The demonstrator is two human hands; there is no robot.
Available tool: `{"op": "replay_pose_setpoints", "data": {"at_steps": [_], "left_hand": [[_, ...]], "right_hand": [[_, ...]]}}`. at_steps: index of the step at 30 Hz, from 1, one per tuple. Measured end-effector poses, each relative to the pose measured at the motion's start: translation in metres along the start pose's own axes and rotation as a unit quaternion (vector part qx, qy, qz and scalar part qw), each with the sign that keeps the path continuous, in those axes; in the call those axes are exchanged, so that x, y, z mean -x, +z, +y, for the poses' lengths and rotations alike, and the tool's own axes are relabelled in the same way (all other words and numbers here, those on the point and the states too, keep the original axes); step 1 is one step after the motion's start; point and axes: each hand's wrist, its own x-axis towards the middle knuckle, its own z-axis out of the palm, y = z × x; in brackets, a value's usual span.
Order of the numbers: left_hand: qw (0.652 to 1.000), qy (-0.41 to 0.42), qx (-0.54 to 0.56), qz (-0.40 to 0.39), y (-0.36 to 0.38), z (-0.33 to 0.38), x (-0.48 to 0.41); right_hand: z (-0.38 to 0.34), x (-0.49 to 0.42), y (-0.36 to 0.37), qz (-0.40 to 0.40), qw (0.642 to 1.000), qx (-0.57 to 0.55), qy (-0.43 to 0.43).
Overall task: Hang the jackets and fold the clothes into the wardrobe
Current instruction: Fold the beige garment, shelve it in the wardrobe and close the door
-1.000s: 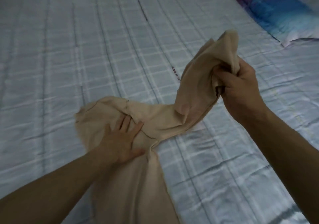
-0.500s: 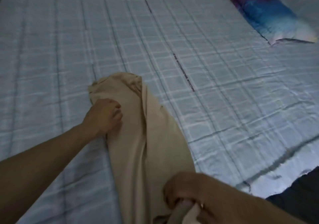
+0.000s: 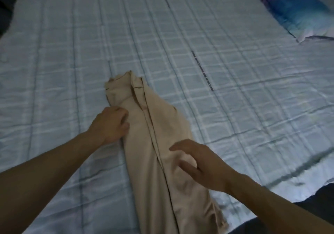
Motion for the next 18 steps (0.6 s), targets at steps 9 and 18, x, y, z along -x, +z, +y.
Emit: {"op": "replay_pose_setpoints", "data": {"at_steps": [9,18], "left_hand": [[0.999,-0.019,0.026,0.035,-0.030,-0.022,-0.038],[0.953,-0.193,0.210,0.098,-0.035,-0.029,-0.080]], "right_hand": [[0.004,-0.091,-0.005,0.035,0.999,0.003,-0.021],[0.039,-0.206,-0.019,0.111,0.993,0.021,0.023]]}}
